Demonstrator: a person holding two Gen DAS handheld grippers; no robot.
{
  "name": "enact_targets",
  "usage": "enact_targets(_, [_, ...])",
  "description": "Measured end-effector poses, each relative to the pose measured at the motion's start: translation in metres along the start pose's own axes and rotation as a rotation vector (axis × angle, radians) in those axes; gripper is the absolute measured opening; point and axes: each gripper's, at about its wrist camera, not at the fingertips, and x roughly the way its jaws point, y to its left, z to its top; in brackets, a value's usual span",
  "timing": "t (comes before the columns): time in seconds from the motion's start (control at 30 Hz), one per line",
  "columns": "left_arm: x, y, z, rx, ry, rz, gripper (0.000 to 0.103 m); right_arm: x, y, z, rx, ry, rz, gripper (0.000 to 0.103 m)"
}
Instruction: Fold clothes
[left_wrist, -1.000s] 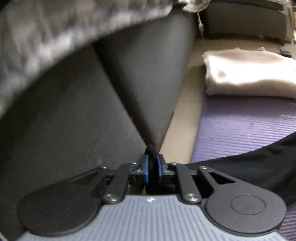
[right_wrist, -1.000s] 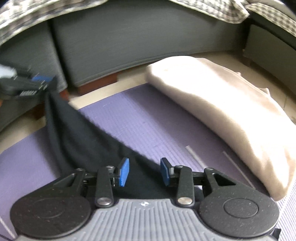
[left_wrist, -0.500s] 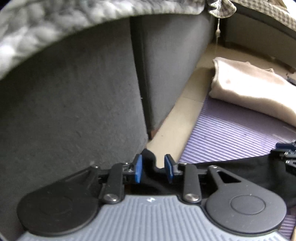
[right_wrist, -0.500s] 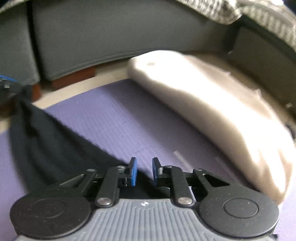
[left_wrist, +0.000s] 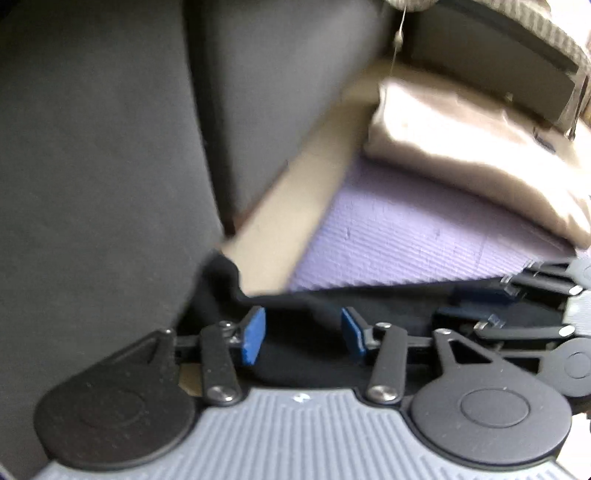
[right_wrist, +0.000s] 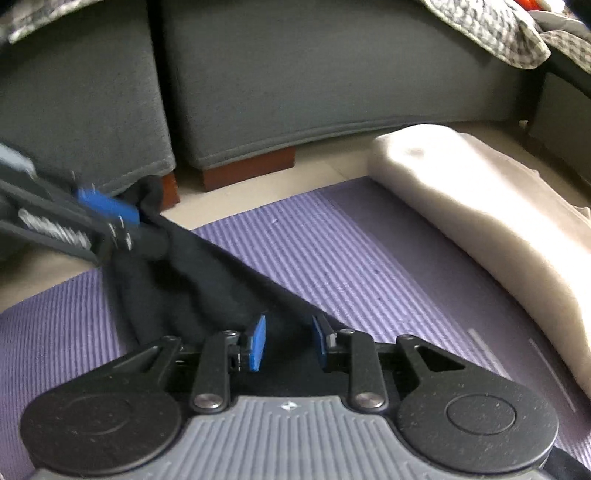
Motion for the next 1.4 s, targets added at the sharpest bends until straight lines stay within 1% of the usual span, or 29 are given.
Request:
enact_targets(0.03, [0.008, 0.002, -0.001, -0.002, 0.021, 0.047, 0.050, -0.006, -0.007, 0.000, 0.018, -0.003, -0.012, 0.028])
enact_targets(0.07, [0.012, 0.002, -0.002, -0.002, 0.024, 0.082, 0.052, -0.017, -0.022, -0.002, 0.050, -0.010, -0.038, 0.029])
enact_targets(0.1, [0.012, 0.001, -0.001, 0.016, 0.008, 0.133, 0.050, -0.023, -0.032, -0.003, 0.065, -0.015, -0.056, 0.031])
enact_targets(0.13, [0.012, -0.002, 0.003, 0.045, -0.002, 0.192, 0.037, -0.037, -0.049, -0.007, 0.093, -0.022, -0.089, 0.033])
enact_targets(0.17, [0.010, -0.005, 0.005, 0.053, -0.005, 0.211, 0.038, -0.047, -0.061, -0.011, 0.116, -0.027, -0.114, 0.036])
enact_targets(0.2, [0.007, -0.006, 0.006, 0.046, -0.009, 0.203, 0.041, -0.053, -0.069, -0.014, 0.134, -0.028, -0.131, 0.038])
enact_targets(0.27, [-0.001, -0.015, 0.007, 0.043, -0.038, 0.161, 0.055, -0.072, -0.091, -0.025, 0.179, -0.027, -0.173, 0.041])
enact_targets(0.3, [-0.004, -0.022, 0.008, 0.060, -0.051, 0.134, 0.057, -0.084, -0.103, -0.032, 0.203, -0.025, -0.198, 0.043])
enact_targets(0.33, [-0.009, -0.035, 0.008, 0.093, -0.064, 0.084, 0.060, -0.094, -0.110, -0.039, 0.218, -0.020, -0.216, 0.044])
enact_targets(0.37, [-0.012, -0.051, 0.009, 0.136, -0.068, 0.026, 0.061, -0.109, -0.120, -0.051, 0.239, -0.009, -0.245, 0.045])
enact_targets(0.47, [-0.007, -0.088, 0.014, 0.230, -0.047, -0.077, 0.061, -0.130, -0.130, -0.073, 0.281, 0.020, -0.280, 0.046])
enact_targets(0.53, [0.003, -0.121, 0.020, 0.308, -0.033, -0.149, 0.061, -0.150, -0.138, -0.095, 0.324, 0.044, -0.302, 0.047])
enact_targets(0.63, [0.032, -0.171, 0.032, 0.449, -0.058, -0.228, 0.060, -0.176, -0.145, -0.127, 0.357, 0.080, -0.338, 0.047])
enact_targets(0.7, [0.038, -0.196, 0.039, 0.528, -0.089, -0.292, 0.061, -0.186, -0.146, -0.142, 0.365, 0.095, -0.354, 0.047])
enact_targets(0.73, [0.041, -0.209, 0.043, 0.564, -0.106, -0.326, 0.063, -0.189, -0.145, -0.149, 0.370, 0.100, -0.360, 0.047])
enact_targets(0.77, [0.049, -0.219, 0.046, 0.590, -0.112, -0.351, 0.069, -0.197, -0.145, -0.157, 0.377, 0.105, -0.367, 0.047])
enact_targets(0.8, [0.057, -0.227, 0.047, 0.615, -0.099, -0.367, 0.071, -0.203, -0.146, -0.166, 0.383, 0.108, -0.373, 0.047])
enact_targets(0.87, [0.067, -0.242, 0.044, 0.669, -0.063, -0.359, 0.072, -0.207, -0.145, -0.174, 0.388, 0.109, -0.379, 0.047])
enact_targets(0.9, [0.069, -0.247, 0.042, 0.686, -0.066, -0.351, 0.070, -0.210, -0.145, -0.179, 0.392, 0.109, -0.383, 0.047])
enact_targets(0.93, [0.069, -0.250, 0.040, 0.691, -0.084, -0.355, 0.061, -0.213, -0.146, -0.181, 0.395, 0.109, -0.384, 0.048])
enact_targets(0.97, [0.068, -0.251, 0.040, 0.689, -0.091, -0.364, 0.042, -0.217, -0.148, -0.186, 0.399, 0.106, -0.387, 0.048])
enact_targets(1.0, [0.066, -0.251, 0.039, 0.687, -0.094, -0.377, 0.028, -0.220, -0.151, -0.191, 0.406, 0.099, -0.390, 0.048])
enact_targets(1.03, [0.063, -0.253, 0.036, 0.701, -0.108, -0.381, 0.007, -0.220, -0.155, -0.192, 0.413, 0.087, -0.391, 0.048])
enact_targets(1.13, [0.059, -0.267, 0.025, 0.791, -0.178, -0.309, 0.007, -0.215, -0.166, -0.187, 0.429, 0.050, -0.393, 0.048])
enact_targets(1.17, [0.059, -0.271, 0.023, 0.802, -0.198, -0.284, 0.006, -0.211, -0.172, -0.184, 0.439, 0.035, -0.390, 0.048])
enact_targets(1.3, [0.058, -0.272, 0.029, 0.765, -0.206, -0.261, 0.004, -0.186, -0.202, -0.168, 0.508, -0.025, -0.367, 0.048])
enact_targets(1.33, [0.059, -0.268, 0.033, 0.748, -0.192, -0.264, 0.006, -0.181, -0.206, -0.166, 0.516, -0.031, -0.363, 0.048])
enact_targets(1.37, [0.059, -0.265, 0.037, 0.725, -0.174, -0.269, 0.011, -0.173, -0.212, -0.163, 0.527, -0.037, -0.357, 0.048])
enact_targets(1.4, [0.059, -0.259, 0.042, 0.697, -0.150, -0.289, 0.020, -0.165, -0.217, -0.160, 0.533, -0.038, -0.352, 0.048])
